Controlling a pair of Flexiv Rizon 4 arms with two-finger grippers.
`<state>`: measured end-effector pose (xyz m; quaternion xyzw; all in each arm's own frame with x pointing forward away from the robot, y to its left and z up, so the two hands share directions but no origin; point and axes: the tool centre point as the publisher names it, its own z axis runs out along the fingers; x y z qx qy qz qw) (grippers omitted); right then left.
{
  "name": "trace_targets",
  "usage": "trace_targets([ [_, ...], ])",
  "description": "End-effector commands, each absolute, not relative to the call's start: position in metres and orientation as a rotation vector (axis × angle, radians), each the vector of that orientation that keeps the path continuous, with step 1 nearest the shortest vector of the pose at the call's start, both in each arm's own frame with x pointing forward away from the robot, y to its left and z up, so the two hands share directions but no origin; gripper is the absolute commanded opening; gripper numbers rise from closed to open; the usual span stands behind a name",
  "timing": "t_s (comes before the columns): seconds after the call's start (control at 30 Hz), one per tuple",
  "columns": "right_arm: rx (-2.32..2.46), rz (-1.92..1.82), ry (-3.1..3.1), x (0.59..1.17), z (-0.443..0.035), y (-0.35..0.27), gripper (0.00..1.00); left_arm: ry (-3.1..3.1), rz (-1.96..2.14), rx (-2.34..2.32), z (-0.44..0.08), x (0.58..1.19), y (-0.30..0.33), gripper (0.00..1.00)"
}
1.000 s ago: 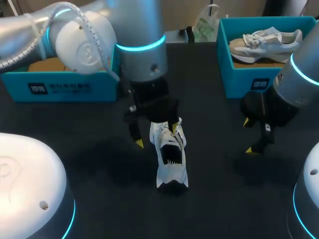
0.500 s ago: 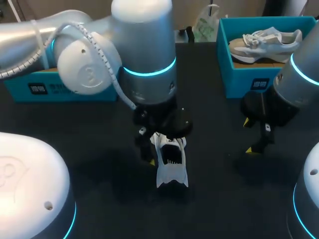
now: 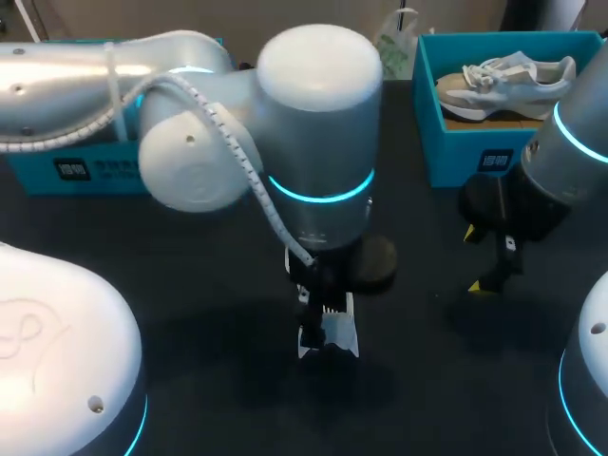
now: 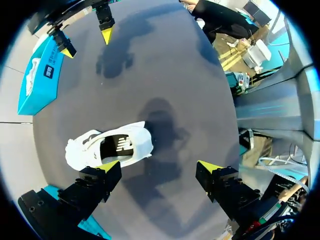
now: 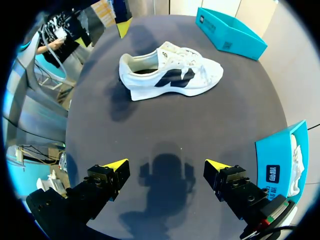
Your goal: Take the shoe out of the shoebox, open the shoe tongue, remove and reinsert the insole, then place the shoe into the shoebox
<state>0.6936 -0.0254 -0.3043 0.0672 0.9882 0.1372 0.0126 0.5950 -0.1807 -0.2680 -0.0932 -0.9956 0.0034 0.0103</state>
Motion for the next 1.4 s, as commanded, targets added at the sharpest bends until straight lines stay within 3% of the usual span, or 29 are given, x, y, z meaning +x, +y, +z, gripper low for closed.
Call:
trace_targets([
  [0.03, 0.210, 0.425, 3.078, 0.693, -0.305, -0.025, 1.00, -3.128, -0.084, -0.258, -0.275, 0.600, -0.189, 1.00],
  [1.4, 0.210, 0.425, 3.078, 0.693, -0.305, -0.025, 1.00, -3.163, -0.114, -0.111, -0.383, 0.614, -0.201, 1.00],
])
